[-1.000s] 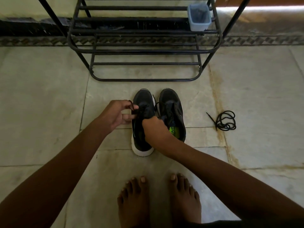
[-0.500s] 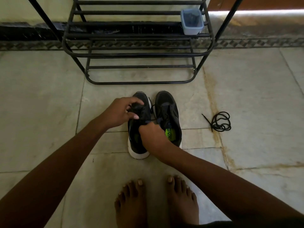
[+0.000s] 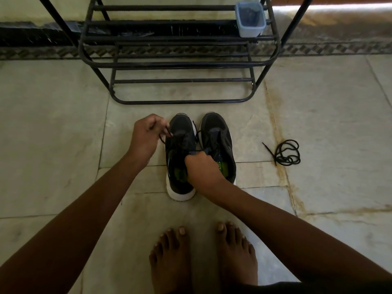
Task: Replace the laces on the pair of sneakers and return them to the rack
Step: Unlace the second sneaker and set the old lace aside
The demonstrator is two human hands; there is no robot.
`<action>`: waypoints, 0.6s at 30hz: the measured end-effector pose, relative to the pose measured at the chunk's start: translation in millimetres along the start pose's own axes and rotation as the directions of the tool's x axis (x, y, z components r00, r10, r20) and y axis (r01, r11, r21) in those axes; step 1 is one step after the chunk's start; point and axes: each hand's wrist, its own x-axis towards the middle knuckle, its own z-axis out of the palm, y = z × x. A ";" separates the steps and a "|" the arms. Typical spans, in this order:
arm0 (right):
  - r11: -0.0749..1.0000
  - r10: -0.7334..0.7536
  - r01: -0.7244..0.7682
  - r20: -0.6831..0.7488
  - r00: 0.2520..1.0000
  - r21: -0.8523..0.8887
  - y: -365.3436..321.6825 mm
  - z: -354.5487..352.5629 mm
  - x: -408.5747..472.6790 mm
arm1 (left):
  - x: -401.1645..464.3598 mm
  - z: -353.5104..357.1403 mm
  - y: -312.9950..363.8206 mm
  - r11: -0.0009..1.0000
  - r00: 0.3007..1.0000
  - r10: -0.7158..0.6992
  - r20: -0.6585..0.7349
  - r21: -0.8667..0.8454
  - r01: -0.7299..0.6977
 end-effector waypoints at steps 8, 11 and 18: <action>1.000 0.006 -0.006 0.012 1.000 0.002 -0.8 -2.8 -4.2 | 14.1 -23.4 0.2 0.879 0.941 -0.281 0.187 -0.344 0.331; 1.000 0.021 -0.021 0.002 1.000 -0.001 -1.0 -3.1 -4.3 | 14.3 -26.7 2.2 0.919 0.940 -0.045 0.338 0.383 -0.094; 1.000 0.030 -0.030 0.003 1.000 -0.004 -0.8 -6.1 -5.9 | 18.5 -14.3 -5.3 0.843 0.985 0.088 0.147 0.516 -0.152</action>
